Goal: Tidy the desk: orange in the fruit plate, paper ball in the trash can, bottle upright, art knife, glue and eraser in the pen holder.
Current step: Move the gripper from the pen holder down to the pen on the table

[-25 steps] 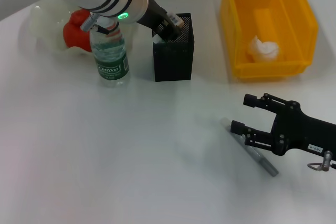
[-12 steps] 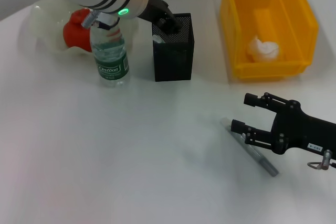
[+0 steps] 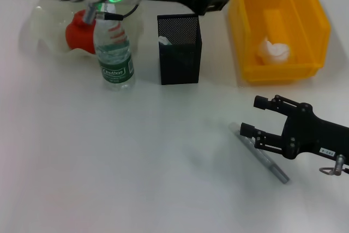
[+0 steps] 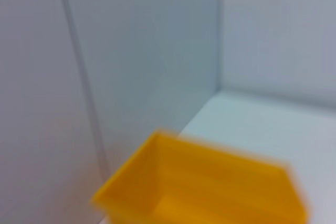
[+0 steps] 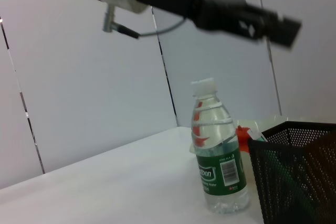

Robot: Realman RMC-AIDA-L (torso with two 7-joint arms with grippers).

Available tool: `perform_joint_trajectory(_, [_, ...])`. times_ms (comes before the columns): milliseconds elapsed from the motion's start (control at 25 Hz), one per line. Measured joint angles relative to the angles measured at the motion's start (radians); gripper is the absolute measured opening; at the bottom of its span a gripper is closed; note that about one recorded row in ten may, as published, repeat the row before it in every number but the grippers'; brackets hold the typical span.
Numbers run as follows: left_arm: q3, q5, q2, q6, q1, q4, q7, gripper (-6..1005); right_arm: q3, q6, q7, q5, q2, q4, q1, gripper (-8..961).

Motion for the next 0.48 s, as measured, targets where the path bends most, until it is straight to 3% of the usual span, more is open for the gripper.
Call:
perform_joint_trajectory(160, [-0.077,-0.232,0.002,0.066,0.046,-0.021,0.199,463,0.0,0.0,0.0,0.0,0.0,0.0,0.006,762])
perform_joint_trajectory(280, [-0.112,-0.316,0.002,0.111,0.062,-0.04,0.267,463,0.0,-0.001,0.0,0.001,0.0,0.0,0.009,761])
perform_joint_trajectory(320, [-0.158,-0.413,0.001,0.177,0.075,-0.08,0.35,463,0.0,-0.001,0.0,0.001,0.0,0.0,0.01,761])
perform_joint_trajectory(480, [-0.252,-0.567,0.001,0.308,0.082,-0.199,0.487,463,0.0,-0.001,0.0,0.001,0.0,0.0,0.013,761])
